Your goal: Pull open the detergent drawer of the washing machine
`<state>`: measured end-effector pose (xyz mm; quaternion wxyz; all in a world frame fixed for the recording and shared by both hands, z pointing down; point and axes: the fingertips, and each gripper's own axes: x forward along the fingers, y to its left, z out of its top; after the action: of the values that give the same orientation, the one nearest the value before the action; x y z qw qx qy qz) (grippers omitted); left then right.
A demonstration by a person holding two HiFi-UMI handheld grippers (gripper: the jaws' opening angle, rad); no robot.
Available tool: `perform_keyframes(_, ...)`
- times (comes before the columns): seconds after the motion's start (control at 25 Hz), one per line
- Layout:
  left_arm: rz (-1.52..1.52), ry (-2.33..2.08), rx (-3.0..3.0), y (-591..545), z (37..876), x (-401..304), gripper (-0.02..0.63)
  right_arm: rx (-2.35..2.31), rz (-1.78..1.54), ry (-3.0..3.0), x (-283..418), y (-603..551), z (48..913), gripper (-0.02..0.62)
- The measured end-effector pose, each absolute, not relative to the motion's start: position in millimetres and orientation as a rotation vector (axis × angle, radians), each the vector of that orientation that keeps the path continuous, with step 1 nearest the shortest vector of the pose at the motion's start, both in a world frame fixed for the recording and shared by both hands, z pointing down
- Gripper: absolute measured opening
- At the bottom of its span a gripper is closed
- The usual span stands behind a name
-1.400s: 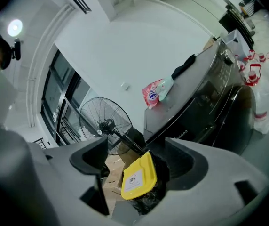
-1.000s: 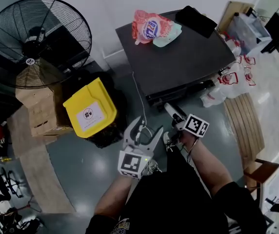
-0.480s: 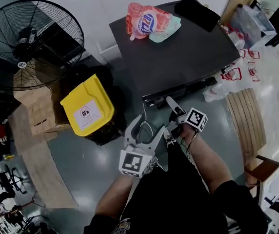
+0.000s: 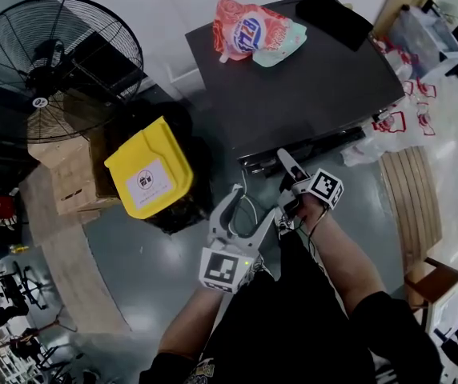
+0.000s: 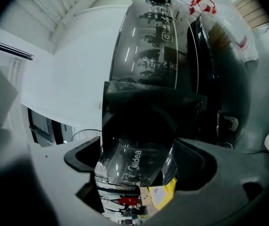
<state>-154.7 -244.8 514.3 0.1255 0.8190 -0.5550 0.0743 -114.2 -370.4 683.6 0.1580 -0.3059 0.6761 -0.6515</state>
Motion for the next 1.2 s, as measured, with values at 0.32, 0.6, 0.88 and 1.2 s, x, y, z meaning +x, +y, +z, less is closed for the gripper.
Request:
perform_keyframes(0.32,0.229,-1.597,2.361,-241,514,-155,0.278,-0.901,-1.856,1.952,-114,-371,687,0.472)
perform_keyframes(0.6,0.222,-1.595,2.377,-235,513,-153,0.279,-0.910,-1.854,1.933,-113,-367,687,0.463)
perform_keyframes(0.88,0.197,-1.598,2.395,-226,513,-151,0.279,-0.904,-1.830,1.938,-105,-353,686,0.460)
perform_keyframes(1.2,0.170,-1.542,2.414,-207,508,-140,0.279,-0.919,-1.815,1.901,-85,-326,685,0.457)
